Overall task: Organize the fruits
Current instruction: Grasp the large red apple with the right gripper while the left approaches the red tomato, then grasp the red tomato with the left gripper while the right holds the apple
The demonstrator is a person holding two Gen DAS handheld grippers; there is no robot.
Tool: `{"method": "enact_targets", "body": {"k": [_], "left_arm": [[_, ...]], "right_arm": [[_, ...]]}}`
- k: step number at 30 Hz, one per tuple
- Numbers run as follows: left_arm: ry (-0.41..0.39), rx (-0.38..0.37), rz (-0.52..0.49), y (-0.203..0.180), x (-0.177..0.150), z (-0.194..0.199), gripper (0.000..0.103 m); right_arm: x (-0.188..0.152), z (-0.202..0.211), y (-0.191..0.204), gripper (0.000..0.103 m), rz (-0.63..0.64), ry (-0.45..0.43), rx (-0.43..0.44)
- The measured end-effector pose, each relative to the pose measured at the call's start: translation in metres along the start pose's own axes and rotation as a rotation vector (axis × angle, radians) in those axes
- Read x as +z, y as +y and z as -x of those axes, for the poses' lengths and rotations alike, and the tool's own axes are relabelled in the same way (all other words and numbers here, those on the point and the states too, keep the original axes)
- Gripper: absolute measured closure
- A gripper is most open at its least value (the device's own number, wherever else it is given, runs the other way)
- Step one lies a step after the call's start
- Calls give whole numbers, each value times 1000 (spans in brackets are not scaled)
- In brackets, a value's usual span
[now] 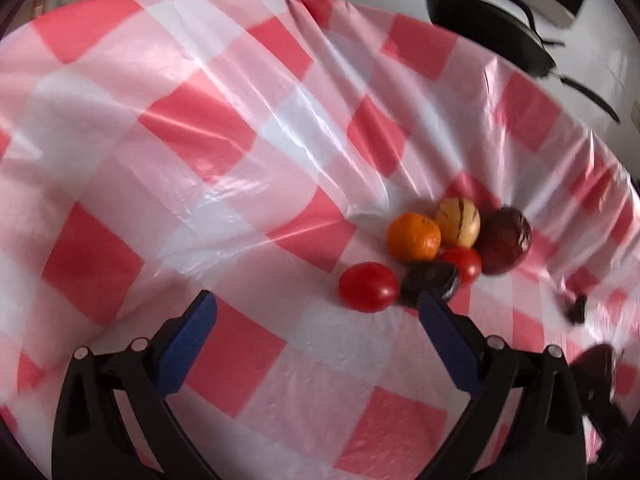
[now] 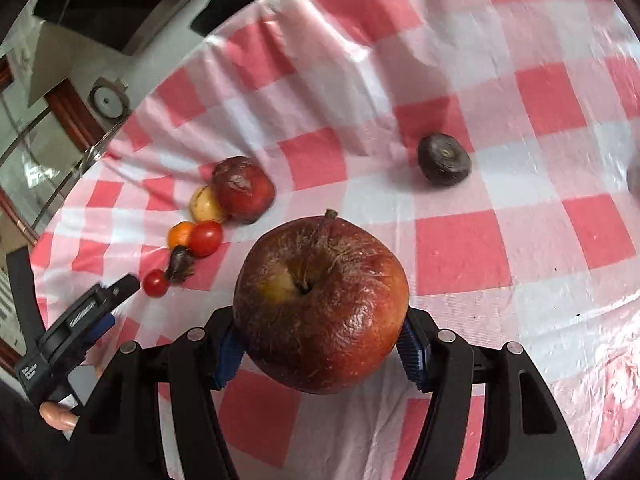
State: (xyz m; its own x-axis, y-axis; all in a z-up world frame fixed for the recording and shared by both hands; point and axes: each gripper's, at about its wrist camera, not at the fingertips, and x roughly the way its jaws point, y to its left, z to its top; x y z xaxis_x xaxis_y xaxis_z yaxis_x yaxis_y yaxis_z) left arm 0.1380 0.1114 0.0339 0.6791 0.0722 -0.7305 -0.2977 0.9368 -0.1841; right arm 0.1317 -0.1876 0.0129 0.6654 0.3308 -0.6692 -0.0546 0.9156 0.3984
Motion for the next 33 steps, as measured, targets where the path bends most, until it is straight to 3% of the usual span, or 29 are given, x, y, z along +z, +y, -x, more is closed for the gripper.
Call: {"method": "enact_targets", "body": {"k": [4,6,10,15,18,20,27,33], "left_arm": [[76,-39,-119,-11,-3,-11,12],[81,-14,-182,-21,-7,-14,15],[98,-16,-228,-27,-6,-21,17],[105,-34,-242,-25,7,-37,32],[100,-31,-256,-25,12,-41,46],[95,-59,-263,-26,14,-41,67],[34,-105,-270,-29,7,-22,68],[-17,-149,-204,-24,7,-7,68]], "right_arm": [[7,-5,1,40,10,20,10],[7,-2,0,40,9,21,13],[7,-3,0,40,11,26,7],[7,-3,0,40,8,29,7],[7,-4,2,40,9,32,7],[7,-4,2,40,10,34,7],[7,-4,3,40,13,34,8],[7,-4,1,40,14,31,36]]}}
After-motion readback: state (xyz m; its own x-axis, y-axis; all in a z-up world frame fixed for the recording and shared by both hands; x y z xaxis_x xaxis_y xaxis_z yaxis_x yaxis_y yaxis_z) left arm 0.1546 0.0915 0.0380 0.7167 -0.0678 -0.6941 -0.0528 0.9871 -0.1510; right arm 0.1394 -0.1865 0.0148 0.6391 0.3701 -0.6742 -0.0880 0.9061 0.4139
